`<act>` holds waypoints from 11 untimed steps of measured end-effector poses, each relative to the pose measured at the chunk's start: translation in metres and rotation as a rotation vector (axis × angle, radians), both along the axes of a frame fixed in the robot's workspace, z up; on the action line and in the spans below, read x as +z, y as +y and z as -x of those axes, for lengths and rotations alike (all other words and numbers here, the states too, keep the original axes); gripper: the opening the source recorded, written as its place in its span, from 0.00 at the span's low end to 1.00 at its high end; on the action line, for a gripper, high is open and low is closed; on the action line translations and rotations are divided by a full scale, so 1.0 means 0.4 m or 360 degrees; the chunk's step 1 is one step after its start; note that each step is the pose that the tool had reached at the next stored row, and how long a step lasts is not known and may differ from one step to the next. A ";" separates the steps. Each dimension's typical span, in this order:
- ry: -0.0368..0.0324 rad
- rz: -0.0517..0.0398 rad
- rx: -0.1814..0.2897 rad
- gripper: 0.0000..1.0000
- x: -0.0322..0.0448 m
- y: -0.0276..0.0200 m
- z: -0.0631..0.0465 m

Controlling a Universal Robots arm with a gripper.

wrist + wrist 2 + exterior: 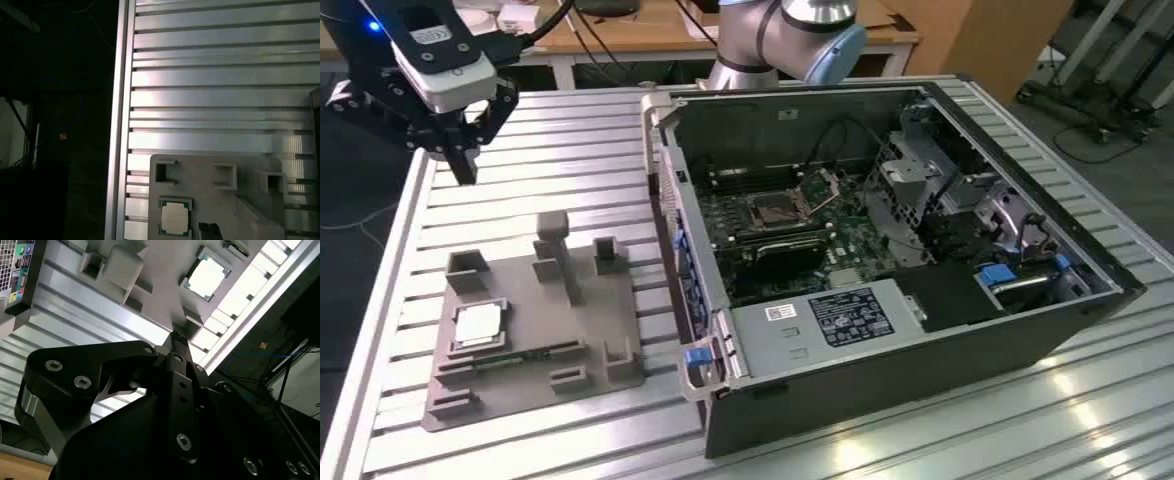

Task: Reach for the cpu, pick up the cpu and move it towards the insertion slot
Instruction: 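Reach for the cpu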

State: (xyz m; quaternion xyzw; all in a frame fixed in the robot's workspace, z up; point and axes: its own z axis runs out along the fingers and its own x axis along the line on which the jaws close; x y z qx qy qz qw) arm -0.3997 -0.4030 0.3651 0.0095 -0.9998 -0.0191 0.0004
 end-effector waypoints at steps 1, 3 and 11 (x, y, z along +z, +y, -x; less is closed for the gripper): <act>0.0000 0.0000 0.0000 0.11 0.000 0.000 0.000; -0.0001 0.0000 0.0000 0.11 0.000 0.000 0.000; -0.0002 0.0000 0.0000 0.11 0.000 0.000 0.007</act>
